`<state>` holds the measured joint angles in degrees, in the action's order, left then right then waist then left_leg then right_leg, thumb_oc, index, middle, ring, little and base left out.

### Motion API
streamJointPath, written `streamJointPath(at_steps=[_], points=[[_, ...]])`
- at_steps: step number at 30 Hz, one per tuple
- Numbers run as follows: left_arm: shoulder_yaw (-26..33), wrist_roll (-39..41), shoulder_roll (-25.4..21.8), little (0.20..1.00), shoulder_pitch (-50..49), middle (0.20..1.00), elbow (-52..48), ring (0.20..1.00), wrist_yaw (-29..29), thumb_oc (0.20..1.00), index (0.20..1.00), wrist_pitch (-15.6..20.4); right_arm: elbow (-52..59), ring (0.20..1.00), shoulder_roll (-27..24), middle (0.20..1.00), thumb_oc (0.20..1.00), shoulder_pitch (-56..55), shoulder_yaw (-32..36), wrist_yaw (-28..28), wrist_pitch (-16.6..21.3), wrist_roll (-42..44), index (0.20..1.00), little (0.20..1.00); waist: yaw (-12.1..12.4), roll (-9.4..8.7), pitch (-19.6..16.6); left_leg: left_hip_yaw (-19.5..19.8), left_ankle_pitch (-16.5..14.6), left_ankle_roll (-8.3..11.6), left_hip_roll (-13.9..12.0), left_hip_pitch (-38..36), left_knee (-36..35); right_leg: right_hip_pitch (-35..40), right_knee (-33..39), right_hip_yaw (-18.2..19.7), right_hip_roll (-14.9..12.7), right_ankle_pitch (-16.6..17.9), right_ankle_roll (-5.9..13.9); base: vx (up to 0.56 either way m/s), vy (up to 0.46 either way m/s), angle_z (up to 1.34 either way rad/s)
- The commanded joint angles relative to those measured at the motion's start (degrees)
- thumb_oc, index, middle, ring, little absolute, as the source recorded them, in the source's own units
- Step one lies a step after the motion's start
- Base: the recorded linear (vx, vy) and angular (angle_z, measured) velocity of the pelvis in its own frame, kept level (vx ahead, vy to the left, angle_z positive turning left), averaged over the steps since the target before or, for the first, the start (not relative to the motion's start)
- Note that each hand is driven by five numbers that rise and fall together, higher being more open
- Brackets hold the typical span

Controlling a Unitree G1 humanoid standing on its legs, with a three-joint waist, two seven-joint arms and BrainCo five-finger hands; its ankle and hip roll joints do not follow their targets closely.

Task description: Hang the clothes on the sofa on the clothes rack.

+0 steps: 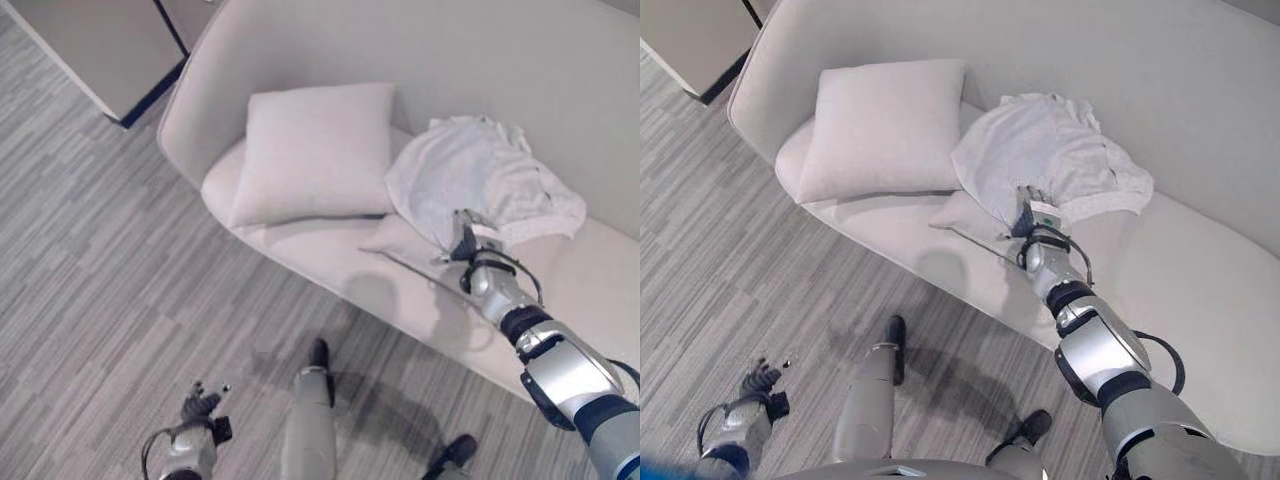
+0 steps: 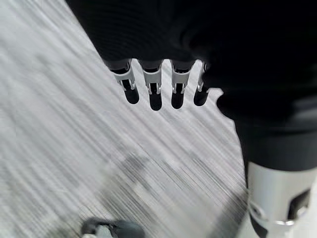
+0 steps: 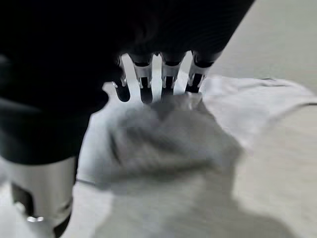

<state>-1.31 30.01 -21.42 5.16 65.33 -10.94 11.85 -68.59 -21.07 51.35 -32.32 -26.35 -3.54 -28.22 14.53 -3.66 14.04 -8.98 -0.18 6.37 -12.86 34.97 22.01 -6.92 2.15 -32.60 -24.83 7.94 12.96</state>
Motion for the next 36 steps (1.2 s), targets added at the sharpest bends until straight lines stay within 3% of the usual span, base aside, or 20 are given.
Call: streamJointPath(at_steps=[1, 13, 14, 16, 20, 28, 36], points=[[-1.22, 3.99, -0.88, 1.0, 2.14, 1.0, -0.84, 1.0, -1.24, 1.0, 1.0, 2.75, -1.36, 1.0, -3.43, 1.0, 1.0, 6.65, -1.57, -2.69, -0.83, -0.46, 1.0, 1.0, 2.73, 1.27, 0.66, 1.7, 3.46, 1.94, -2.0, 0.14, -4.84, 0.56, -1.91, 1.43, -0.62, 2.56, 0.34, 0.0, 0.0, 0.0], [-3.86, 4.18, -2.08, 1.0, 1.34, 1.0, -7.75, 1.0, -1.74, 1.0, 1.0, 3.51, -9.07, 1.0, -9.02, 1.0, 1.0, 14.31, -4.27, -2.03, -1.6, 2.12, 1.0, 1.0, 3.34, 1.06, 3.49, 2.16, 3.45, 1.89, -1.78, 7.58, -2.21, -4.56, -1.86, 1.75, -0.72, 3.15, 0.4, 0.0, 0.0, -0.01], [-4.04, 3.97, -2.52, 1.0, 1.78, 1.0, -7.78, 1.0, -1.71, 1.0, 1.0, 3.39, -10.87, 0.385, -8.76, 0.385, 0.385, 15.15, -4.88, 0.72, -1.43, 3.04, 0.385, 0.385, 3.65, 0.91, 4.19, 2.29, 3.38, 1.84, -1.81, 8.44, -1.83, -4.75, -1.6, 1.62, -0.6, 3.35, 0.46, 0.0, 0.0, 0.0], [-4.13, 3.92, -2.66, 1.0, 2.04, 1.0, -7.76, 1.0, -1.57, 1.0, 1.0, 3.32, -11.85, 0.2, -8.59, 0.2, 0.2, 15.47, -4.98, 1.81, -1.26, 3.79, 0.2, 0.2, 3.7, 0.79, 4.36, 2.43, 3.36, 1.84, -1.8, 8.87, -1.63, -4.88, -1.57, 1.55, -0.49, 3.45, 0.46, 0.01, -0.023, 0.0], [-4.47, 3.1, -2.71, 1.0, 2.01, 1.0, -7.05, 1.0, -0.81, 1.0, 1.0, 3.0, -12.96, 0.2, -8.2, 0.2, 0.2, 13.86, -4.02, 3.49, -0.65, 7.53, 0.2, 0.2, 3.62, -0.05, 3.89, 2.74, 3.36, 1.81, -1.94, 9.14, -1.55, -4.66, -1.62, 1.02, -0.07, 3.32, 0.42, 0.01, -0.021, 0.0], [-1.54, 0.89, -3.75, 1.0, 0.63, 1.0, -3.99, 1.0, -0.42, 1.0, 1.0, 1.99, -8.0, 0.2, -5.49, 0.2, 0.2, 10.17, -6.12, 3.95, -0.04, 3.66, 0.2, 0.2, 2.6, -1.03, 2.47, 2.33, 2.61, 2.11, -3.33, 5.89, -1.69, -4.11, -2.18, 2.41, 0.57, 2.91, -0.07, 0.0, -0.002, -0.02], [2.66, -0.01, -3.48, 1.0, -1.45, 1.0, -1.75, 1.0, 0.29, 1.0, 1.0, 1.65, 9.81, 0.2, -6.1, 0.2, 0.2, 1.31, -5.8, 7.21, 2.39, 2.21, 0.2, 0.2, -0.88, -3.55, 0.15, 0.57, 3.49, 3.56, -6.22, -2.26, -5.01, -0.99, -1.35, 4.41, 2.42, 1.98, -0.53, 0.0, -0.054, -0.21]])
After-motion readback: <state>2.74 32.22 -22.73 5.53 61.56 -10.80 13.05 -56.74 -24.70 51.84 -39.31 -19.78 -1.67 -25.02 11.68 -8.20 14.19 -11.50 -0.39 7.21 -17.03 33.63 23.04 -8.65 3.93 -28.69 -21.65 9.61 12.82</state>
